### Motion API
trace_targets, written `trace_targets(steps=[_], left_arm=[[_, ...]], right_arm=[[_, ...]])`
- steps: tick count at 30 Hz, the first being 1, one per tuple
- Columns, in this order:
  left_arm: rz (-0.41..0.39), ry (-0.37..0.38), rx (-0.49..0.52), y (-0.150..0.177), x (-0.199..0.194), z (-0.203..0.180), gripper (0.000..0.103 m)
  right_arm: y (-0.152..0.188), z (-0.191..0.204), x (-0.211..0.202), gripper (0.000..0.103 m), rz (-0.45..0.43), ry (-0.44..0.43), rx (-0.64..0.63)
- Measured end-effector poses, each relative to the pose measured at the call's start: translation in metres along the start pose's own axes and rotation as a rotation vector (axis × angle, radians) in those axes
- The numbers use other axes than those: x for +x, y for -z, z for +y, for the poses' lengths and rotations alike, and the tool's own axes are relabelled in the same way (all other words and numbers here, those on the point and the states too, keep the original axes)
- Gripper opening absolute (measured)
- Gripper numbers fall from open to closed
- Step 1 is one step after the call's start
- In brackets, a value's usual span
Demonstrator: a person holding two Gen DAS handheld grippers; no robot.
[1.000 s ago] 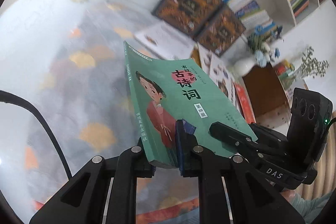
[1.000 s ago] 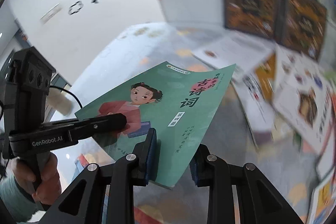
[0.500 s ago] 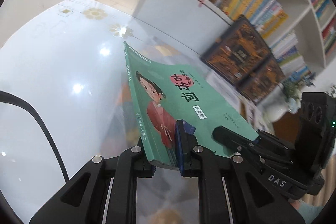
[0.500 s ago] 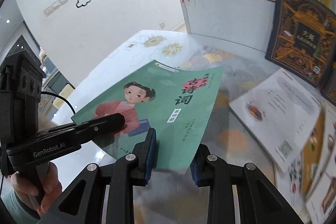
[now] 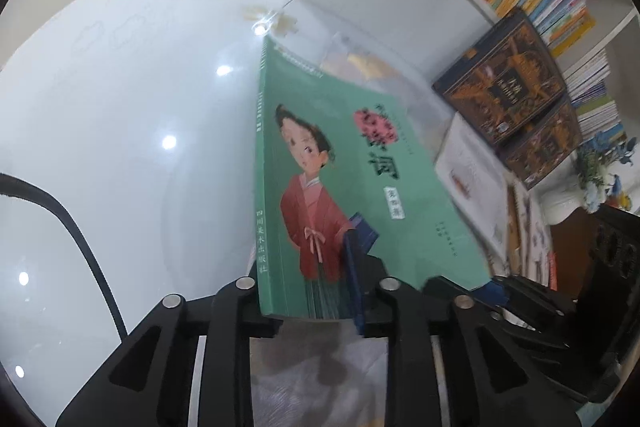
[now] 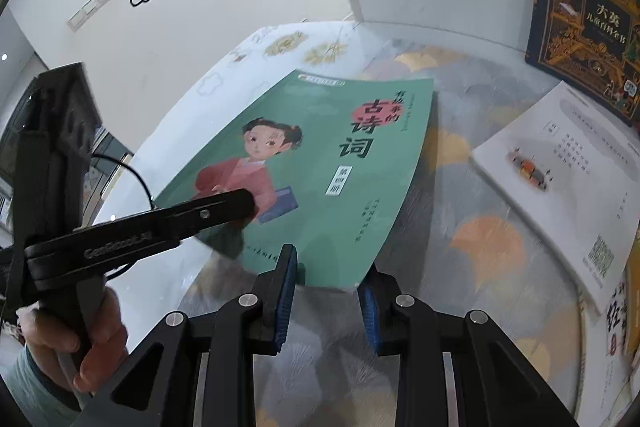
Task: Organize books
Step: 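Lay the green book flat on the open tablecloth and open both tools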
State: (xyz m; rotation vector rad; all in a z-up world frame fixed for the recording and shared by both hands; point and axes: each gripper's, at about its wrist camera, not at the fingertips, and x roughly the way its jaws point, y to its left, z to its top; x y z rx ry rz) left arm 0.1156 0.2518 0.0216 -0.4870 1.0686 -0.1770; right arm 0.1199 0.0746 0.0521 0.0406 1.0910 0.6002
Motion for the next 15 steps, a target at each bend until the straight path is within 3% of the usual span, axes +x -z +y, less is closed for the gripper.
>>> trace_targets(steps=[4,8,11,15], left_arm=[[0.072,-0.03,0.002,0.012,-0.002,0.01,0.031],[0.138,-0.152,-0.011,0.03,-0.013,0.032,0.031],[0.15,-0.241,0.022,0.036,-0.025,0.036,0.031],[0.116,-0.222,0.108,0.023,-0.032,0.004,0.031]], right_arm=[[0.014,-0.001,-0.006,0.028,0.033,-0.001,-0.024],[0.043,-0.015,-0.015,0.028,0.127,-0.016,-0.049],[0.06,-0.04,-0.031,0.028,0.151,-0.012,0.021],[0.065,-0.081,-0.062,0.028,0.094,0.054,0.132]])
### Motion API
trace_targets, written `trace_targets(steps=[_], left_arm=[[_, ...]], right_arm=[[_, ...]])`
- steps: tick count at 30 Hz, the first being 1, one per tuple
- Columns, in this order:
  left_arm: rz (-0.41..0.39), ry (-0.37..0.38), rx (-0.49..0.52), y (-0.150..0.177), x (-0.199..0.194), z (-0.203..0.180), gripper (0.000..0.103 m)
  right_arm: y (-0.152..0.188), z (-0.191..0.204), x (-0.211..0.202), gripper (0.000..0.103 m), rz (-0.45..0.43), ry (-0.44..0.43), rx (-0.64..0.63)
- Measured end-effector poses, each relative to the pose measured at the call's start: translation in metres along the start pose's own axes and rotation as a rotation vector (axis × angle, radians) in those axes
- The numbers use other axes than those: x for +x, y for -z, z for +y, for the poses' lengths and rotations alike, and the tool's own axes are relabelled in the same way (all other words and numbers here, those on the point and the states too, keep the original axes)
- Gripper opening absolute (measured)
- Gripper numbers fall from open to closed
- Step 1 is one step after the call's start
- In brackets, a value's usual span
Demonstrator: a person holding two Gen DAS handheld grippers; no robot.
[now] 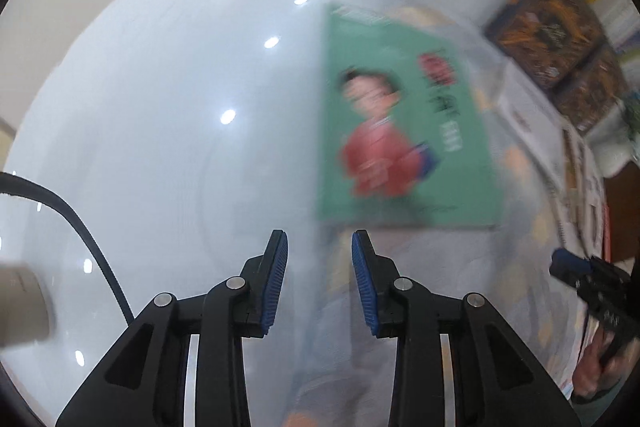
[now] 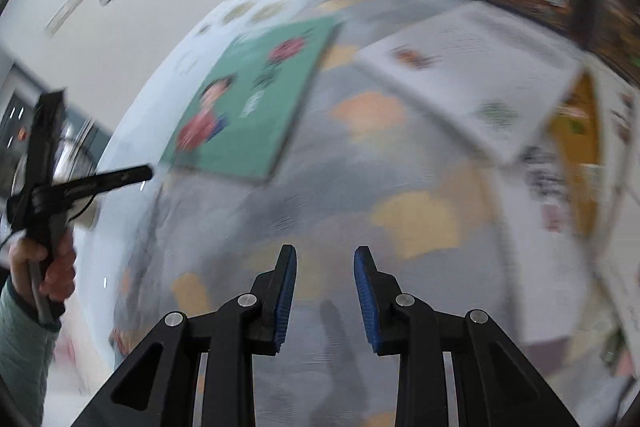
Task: Organize books
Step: 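Lay the green book flat on the open tablecloth and open both tools, then move the left tool to the white contents-page booklet and grasp its edge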
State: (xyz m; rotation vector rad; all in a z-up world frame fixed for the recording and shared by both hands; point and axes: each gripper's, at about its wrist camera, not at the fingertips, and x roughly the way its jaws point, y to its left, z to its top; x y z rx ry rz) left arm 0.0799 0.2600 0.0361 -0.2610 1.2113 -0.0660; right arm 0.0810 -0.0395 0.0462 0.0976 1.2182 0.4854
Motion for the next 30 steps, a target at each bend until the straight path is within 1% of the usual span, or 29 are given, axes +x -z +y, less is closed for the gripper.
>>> trace_targets(steps=[4,6,8,10,12,14,16,17,18,20,21,23,25,26,27,28,29,30], left_arm=[[-0.056,0.084,0.14,-0.027,-0.005,-0.063,0.031],[-0.078,0.126,0.209,-0.042,-0.003,-0.098,0.032],[-0.084,0.176,0.258,-0.054,0.0,-0.126,0.032],[-0.081,0.206,0.306,-0.071,0.007,-0.156,0.035],[-0.086,0.217,0.341,-0.082,0.013,-0.178,0.035],[-0.083,0.25,0.354,-0.095,0.019,-0.191,0.035],[-0.068,0.288,0.332,-0.107,0.025,-0.198,0.035],[-0.062,0.309,0.318,-0.112,0.028,-0.2,0.04],[-0.059,0.316,0.308,-0.117,0.033,-0.203,0.057],[-0.066,0.315,0.279,-0.125,0.046,-0.205,0.078],[-0.067,0.314,0.263,-0.126,0.051,-0.203,0.078],[-0.043,0.298,0.236,-0.132,0.066,-0.204,0.078],[-0.003,0.267,0.246,-0.136,0.083,-0.208,0.078],[0.01,0.246,0.259,-0.136,0.09,-0.209,0.077],[0.016,0.232,0.275,-0.136,0.096,-0.212,0.076],[0.019,0.23,0.29,-0.136,0.1,-0.214,0.074],[0.025,0.233,0.303,-0.136,0.105,-0.217,0.066],[0.042,0.236,0.306,-0.136,0.11,-0.219,0.051]], right_arm=[[-0.01,-0.031,-0.03,0.029,-0.088,0.044,0.081],[-0.02,-0.044,-0.045,0.03,-0.129,0.073,0.108],[-0.026,-0.052,-0.055,0.037,-0.163,0.098,0.129],[-0.031,-0.06,-0.067,0.062,-0.208,0.122,0.152],[-0.036,-0.066,-0.079,0.064,-0.267,0.134,0.174],[-0.041,-0.069,-0.082,0.064,-0.282,0.134,0.195],[-0.044,-0.076,-0.083,0.064,-0.287,0.127,0.229],[-0.046,-0.08,-0.08,0.064,-0.285,0.12,0.251],[-0.047,-0.082,-0.077,0.064,-0.283,0.117,0.265],[-0.048,-0.088,-0.068,0.064,-0.268,0.12,0.294],[-0.048,-0.091,-0.06,0.064,-0.252,0.118,0.31],[-0.049,-0.097,-0.047,0.064,-0.226,0.11,0.338],[-0.048,-0.1,-0.035,0.064,-0.206,0.094,0.364],[-0.048,-0.102,-0.031,0.064,-0.201,0.101,0.379],[-0.047,-0.103,-0.027,0.062,-0.199,0.121,0.392],[-0.047,-0.105,-0.024,0.056,-0.198,0.137,0.405],[-0.048,-0.108,-0.021,0.054,-0.197,0.149,0.418],[-0.049,-0.113,-0.018,0.052,-0.194,0.16,0.437]])
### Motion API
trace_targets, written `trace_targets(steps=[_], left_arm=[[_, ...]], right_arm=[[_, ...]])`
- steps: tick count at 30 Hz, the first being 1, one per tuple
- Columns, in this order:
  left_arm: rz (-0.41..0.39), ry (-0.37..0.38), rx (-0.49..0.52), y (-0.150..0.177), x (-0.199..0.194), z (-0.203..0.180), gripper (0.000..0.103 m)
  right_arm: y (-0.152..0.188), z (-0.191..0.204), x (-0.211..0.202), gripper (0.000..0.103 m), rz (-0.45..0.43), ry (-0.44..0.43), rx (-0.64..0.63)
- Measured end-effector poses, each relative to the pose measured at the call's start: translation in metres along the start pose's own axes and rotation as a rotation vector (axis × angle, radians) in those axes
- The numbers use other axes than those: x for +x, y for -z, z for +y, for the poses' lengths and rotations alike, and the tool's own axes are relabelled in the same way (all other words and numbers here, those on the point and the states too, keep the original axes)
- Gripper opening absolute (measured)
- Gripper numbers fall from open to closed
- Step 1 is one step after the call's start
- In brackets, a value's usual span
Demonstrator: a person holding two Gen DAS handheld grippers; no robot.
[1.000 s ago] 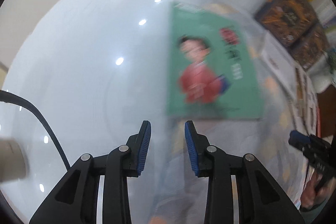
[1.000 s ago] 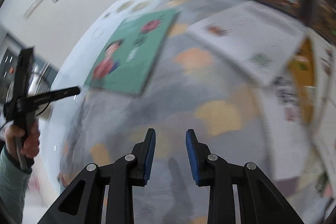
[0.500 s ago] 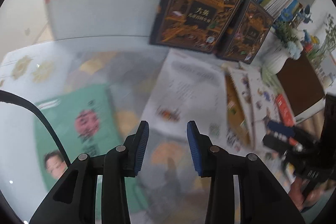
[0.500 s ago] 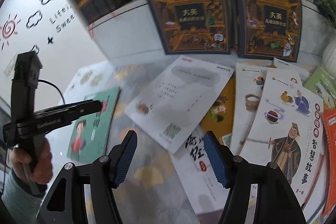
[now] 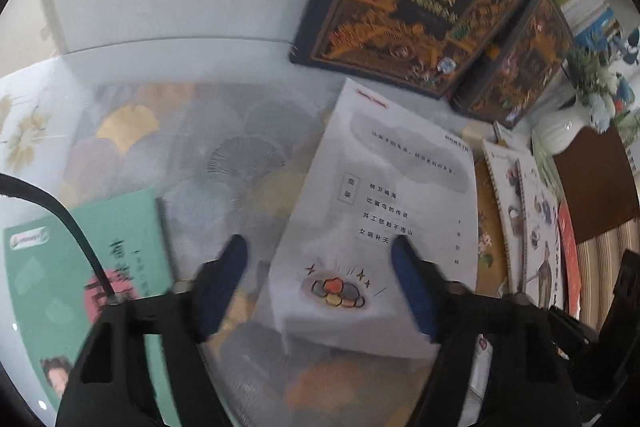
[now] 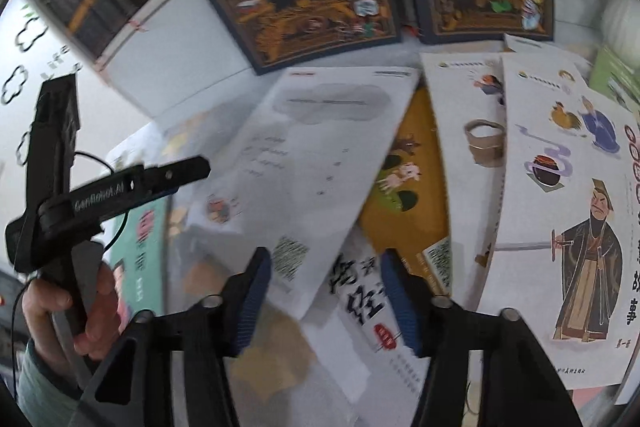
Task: Organize books
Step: 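Move the left tool to the white contents-page booklet and grasp its edge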
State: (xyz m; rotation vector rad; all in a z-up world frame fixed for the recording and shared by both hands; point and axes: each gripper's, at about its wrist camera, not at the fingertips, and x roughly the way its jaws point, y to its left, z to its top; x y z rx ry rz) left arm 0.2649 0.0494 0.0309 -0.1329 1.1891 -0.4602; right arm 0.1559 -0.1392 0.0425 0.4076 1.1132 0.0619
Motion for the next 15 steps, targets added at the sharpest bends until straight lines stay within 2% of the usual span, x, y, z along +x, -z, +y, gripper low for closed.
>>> trace_targets(steps=[2,5,8,10,12,15], left_arm=[[0.044,0.011,-0.008,-0.001,0.012,0.0,0.038],[0.033,0.012,0.001,0.002,0.014,-0.004,0.038],[0.065,0.083,0.032,0.008,0.018,-0.016,0.038],[0.07,0.055,0.088,0.014,0.019,-0.03,0.038],[0.043,-0.015,0.134,0.02,0.015,-0.041,0.038],[-0.028,-0.053,0.102,0.019,0.001,-0.037,0.041]], right_arm=[[-0.004,-0.005,0.006,0.052,0.0,0.003,0.022],[-0.01,-0.006,0.017,0.051,0.022,-0.009,0.027],[-0.011,0.002,0.023,0.051,0.039,-0.041,-0.006],[-0.008,0.008,0.03,0.051,0.083,-0.078,-0.011],[-0.003,0.014,0.027,0.051,0.067,-0.052,-0.042],[0.002,0.004,0.02,0.05,0.054,-0.047,-0.009]])
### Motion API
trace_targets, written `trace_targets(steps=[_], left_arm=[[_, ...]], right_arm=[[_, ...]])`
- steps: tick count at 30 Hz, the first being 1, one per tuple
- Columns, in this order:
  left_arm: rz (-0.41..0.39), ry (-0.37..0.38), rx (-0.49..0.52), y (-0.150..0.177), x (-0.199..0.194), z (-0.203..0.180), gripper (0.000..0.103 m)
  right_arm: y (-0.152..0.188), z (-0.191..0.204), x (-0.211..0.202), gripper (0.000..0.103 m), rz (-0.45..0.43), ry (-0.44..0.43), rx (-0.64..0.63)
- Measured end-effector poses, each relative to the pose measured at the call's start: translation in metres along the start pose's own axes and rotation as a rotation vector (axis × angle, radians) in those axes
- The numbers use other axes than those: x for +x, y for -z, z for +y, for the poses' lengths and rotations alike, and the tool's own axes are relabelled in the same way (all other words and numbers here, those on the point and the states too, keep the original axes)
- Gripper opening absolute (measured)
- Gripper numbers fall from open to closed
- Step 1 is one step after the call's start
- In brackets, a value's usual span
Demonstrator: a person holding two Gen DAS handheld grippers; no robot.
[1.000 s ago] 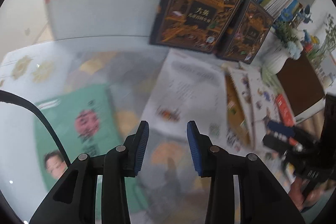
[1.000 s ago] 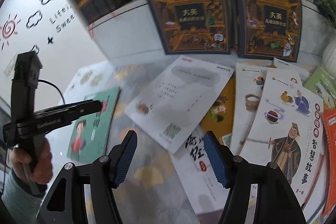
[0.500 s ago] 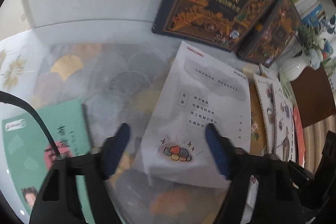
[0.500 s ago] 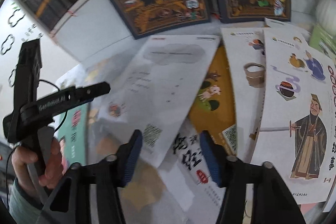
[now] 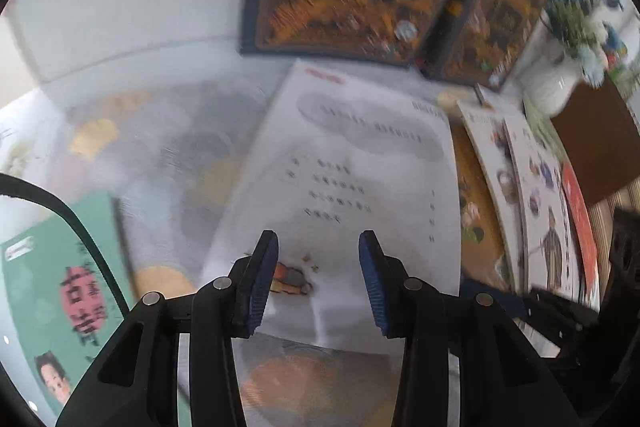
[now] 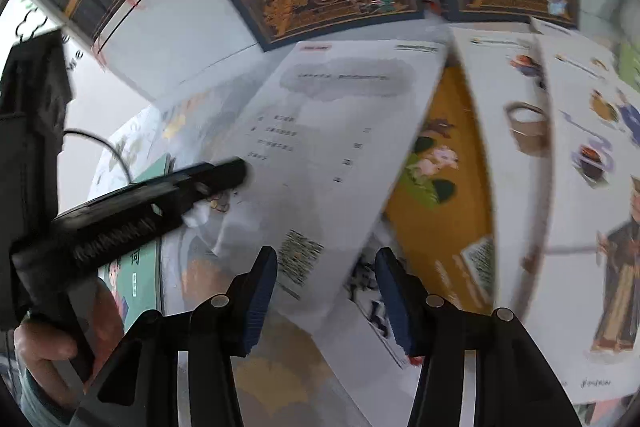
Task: Organize books
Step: 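Move the left tool to the white contents-page booklet and grasp its edge, then lift and flip the white booklet with the left tool, showing the mermaid cover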
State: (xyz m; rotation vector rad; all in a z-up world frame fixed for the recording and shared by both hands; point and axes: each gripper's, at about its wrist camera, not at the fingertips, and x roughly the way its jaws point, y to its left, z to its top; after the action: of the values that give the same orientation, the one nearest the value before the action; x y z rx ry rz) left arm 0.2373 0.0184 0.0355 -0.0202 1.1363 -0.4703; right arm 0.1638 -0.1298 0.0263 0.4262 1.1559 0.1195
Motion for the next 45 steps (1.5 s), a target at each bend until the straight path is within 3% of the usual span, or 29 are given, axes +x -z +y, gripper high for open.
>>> trace_targets(steps=[4,7,10,13,14,17,19,22,25,27,30,32,35,39,45], left_arm=[[0.012,-0.057,-0.048,-0.015,0.002,0.017,0.049],[0.112,-0.061,-0.057,-0.021,0.027,0.022,0.05],[0.097,-0.11,0.013,-0.021,0.031,0.011,0.05],[0.118,0.013,0.061,-0.016,0.029,-0.006,0.05],[0.124,0.024,0.085,-0.013,0.027,-0.013,0.05],[0.097,-0.055,0.169,-0.002,0.022,-0.032,0.05],[0.072,-0.073,0.153,-0.002,0.017,-0.03,0.05],[0.036,-0.09,0.065,-0.016,0.008,-0.005,0.051],[0.054,-0.07,-0.02,-0.035,0.01,0.027,0.052],[0.08,-0.061,-0.042,-0.04,0.02,0.038,0.061],[0.124,-0.025,-0.044,-0.038,0.032,0.042,0.062],[0.113,0.024,-0.016,-0.034,0.031,0.035,0.063],[0.104,-0.017,0.047,-0.025,0.028,0.023,0.063],[0.114,0.024,0.034,-0.01,0.014,0.02,0.063],[0.127,0.015,0.038,0.06,-0.02,0.003,0.063]], right_arm=[[-0.004,-0.009,0.0,0.05,0.021,-0.034,0.029],[-0.009,-0.002,0.005,0.05,0.022,-0.023,0.0],[-0.014,0.004,0.009,0.052,0.025,-0.016,-0.026],[-0.016,0.005,0.009,0.052,0.033,-0.023,-0.035],[-0.016,0.004,0.01,0.052,0.04,-0.041,-0.04],[-0.006,0.008,0.003,0.051,0.049,-0.056,-0.077],[0.001,0.008,0.002,0.051,0.051,-0.023,-0.087],[0.001,0.002,0.002,0.05,0.055,-0.042,-0.059],[-0.003,0.001,0.003,0.05,0.06,-0.038,-0.057],[-0.004,-0.001,0.003,0.051,0.055,-0.043,-0.051],[-0.008,0.002,0.007,0.051,0.048,-0.053,-0.051],[-0.013,0.004,0.01,0.051,0.046,-0.056,-0.055],[-0.015,0.008,0.013,0.053,0.04,-0.038,-0.07],[-0.012,0.004,0.007,0.054,0.045,-0.027,-0.075],[0.023,0.015,-0.025,0.054,0.078,-0.026,-0.169]])
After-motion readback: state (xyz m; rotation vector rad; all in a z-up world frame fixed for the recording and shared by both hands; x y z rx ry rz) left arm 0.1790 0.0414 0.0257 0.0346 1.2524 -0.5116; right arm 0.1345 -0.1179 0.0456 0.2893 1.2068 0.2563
